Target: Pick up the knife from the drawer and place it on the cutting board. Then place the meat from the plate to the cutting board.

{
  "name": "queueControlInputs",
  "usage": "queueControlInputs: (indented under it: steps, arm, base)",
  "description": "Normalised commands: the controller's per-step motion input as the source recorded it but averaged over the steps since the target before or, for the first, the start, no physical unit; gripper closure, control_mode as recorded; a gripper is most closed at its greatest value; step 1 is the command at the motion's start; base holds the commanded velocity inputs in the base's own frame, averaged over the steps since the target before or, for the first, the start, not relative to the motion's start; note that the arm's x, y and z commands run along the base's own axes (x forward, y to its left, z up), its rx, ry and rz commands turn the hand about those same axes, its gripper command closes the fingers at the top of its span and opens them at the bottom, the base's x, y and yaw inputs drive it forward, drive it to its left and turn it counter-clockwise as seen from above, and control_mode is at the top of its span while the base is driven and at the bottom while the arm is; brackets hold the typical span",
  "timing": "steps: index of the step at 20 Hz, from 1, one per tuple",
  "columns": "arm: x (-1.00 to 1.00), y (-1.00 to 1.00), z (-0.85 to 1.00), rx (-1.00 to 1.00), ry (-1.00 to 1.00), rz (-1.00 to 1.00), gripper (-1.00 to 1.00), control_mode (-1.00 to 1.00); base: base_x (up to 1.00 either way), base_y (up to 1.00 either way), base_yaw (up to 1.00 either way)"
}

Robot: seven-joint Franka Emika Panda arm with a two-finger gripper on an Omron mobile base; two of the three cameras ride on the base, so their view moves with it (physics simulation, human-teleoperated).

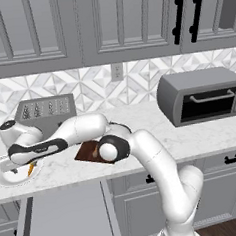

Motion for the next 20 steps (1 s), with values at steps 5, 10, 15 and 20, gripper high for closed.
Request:
queueControlInputs:
  steps: [5,10,15,20]
  arm:
    - [0.0,0.15,-0.08,0.0,0.01,0.0,-1.0,-1.0]
    - [0.0,0.23,-0.03,0.0,0.0,0.0,-1.0,-1.0]
    - [0.0,0.21,0.0,0.01,0.0,0.0,-1.0,-1.0]
    - [0.0,0.13,0.32,0.0,0.0,0.0,-1.0,-1.0]
  base:
    - [0.0,0.0,0.0]
    - [0.0,0.0,0.0]
    - [0.0,0.0,0.0]
    - [0.0,0.0,0.0]
